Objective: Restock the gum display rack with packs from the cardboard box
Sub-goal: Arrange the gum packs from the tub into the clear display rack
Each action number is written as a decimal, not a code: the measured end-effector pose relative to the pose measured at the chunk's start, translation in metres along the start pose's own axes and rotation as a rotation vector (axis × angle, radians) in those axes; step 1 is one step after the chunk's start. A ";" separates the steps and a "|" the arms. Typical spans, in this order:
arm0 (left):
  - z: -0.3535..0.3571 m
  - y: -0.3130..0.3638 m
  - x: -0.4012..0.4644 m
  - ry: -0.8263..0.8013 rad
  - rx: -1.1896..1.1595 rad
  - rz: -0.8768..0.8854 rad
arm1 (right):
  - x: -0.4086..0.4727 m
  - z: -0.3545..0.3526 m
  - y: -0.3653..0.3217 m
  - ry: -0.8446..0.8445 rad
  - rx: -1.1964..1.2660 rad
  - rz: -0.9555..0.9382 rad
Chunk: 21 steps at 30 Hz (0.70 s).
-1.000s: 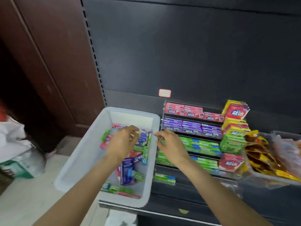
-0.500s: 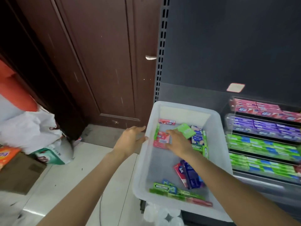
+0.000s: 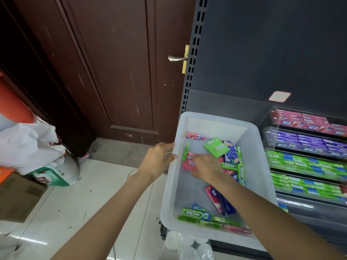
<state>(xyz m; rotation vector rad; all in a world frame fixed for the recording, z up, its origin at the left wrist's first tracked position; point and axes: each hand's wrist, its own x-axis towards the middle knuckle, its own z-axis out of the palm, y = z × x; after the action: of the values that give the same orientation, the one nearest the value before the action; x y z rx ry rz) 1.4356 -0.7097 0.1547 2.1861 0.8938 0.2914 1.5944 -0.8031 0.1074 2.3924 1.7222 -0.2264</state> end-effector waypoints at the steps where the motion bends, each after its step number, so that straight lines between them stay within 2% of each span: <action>1: 0.001 -0.001 0.001 0.028 0.017 0.004 | -0.005 -0.004 0.004 0.028 -0.002 -0.005; 4: 0.007 0.005 0.007 0.144 0.038 0.018 | -0.018 -0.018 0.025 0.147 0.096 0.063; 6: 0.014 0.018 0.012 0.159 0.020 0.049 | -0.027 -0.028 0.045 0.211 0.334 0.161; 9: 0.032 0.040 0.023 0.109 0.005 0.123 | -0.043 -0.039 0.074 0.265 0.622 0.253; 12: 0.056 0.056 0.034 0.003 0.037 0.135 | -0.058 -0.047 0.098 0.321 0.755 0.310; 15: 0.081 0.066 0.043 -0.127 0.095 0.065 | -0.074 -0.052 0.116 0.362 0.816 0.331; 18: 0.106 0.066 0.054 -0.247 0.151 -0.022 | -0.085 -0.053 0.127 0.382 0.766 0.327; 21: 0.125 0.061 0.060 -0.283 0.220 -0.117 | -0.092 -0.051 0.134 0.382 0.713 0.305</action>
<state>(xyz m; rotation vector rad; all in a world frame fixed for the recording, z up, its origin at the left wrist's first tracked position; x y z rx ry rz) 1.5676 -0.7677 0.1070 2.2887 0.9225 -0.1789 1.6939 -0.9168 0.1866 3.3669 1.5541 -0.4171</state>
